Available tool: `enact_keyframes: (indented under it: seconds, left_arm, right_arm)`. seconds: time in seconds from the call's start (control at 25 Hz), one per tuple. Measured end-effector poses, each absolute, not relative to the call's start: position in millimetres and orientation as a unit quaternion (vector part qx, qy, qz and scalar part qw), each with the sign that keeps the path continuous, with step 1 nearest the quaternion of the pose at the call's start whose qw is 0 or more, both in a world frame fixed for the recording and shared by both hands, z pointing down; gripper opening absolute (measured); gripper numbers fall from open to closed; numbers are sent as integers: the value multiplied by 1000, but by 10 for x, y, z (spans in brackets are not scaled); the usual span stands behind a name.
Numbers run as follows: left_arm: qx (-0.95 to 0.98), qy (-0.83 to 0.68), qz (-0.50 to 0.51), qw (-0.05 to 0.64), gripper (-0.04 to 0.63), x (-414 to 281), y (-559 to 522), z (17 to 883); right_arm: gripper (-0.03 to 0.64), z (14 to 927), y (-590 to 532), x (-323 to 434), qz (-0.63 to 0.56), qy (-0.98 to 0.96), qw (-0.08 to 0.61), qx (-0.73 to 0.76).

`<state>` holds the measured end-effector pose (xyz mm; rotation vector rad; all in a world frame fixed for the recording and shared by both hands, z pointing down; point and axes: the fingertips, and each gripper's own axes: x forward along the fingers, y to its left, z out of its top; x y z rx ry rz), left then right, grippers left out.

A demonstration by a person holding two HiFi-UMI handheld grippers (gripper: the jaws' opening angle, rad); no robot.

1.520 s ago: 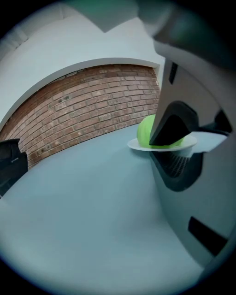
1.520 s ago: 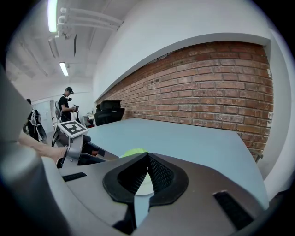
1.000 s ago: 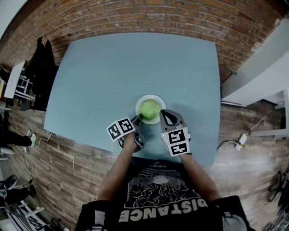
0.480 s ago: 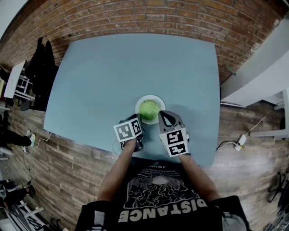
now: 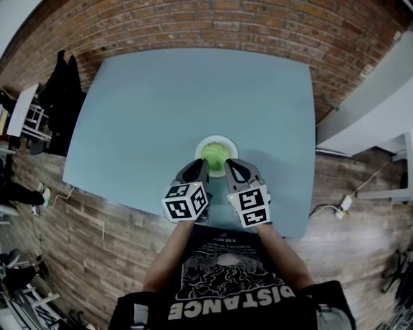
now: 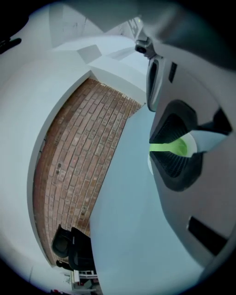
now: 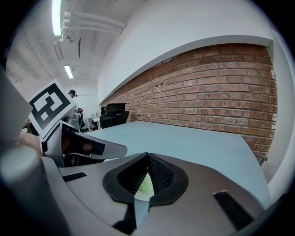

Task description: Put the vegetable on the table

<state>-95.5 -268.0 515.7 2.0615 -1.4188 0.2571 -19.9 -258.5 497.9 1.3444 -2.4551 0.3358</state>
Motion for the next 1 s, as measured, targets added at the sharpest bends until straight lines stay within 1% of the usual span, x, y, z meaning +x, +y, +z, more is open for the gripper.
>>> enact_keyframes:
  seconds: [0.16,0.28,0.48,0.88,1.0]
  left_arm:
    - [801,-525,80,276,52,-830,-2628,4920]
    - [811,-523,72,253,15,-782,-2600,4760]
    - [824,-522,68,209,14,-704,-2550,4551]
    - [836,-509,75,189,14,-630,-2458,4449]
    - [838,-506,76,190,0,-608,-2441,4440]
  right_arm:
    - [9,4857,-2559,-235,117,-864,147,466]
    - [9,4758,-2539,-259,118,-867,135,464]
    - [9,4620,-2508,-276,115,-872,117,461]
    - [9,4457,-2496,-319,108,-877,100,457]
    - [9,4448,-2495,-328,107,-878,102,455]
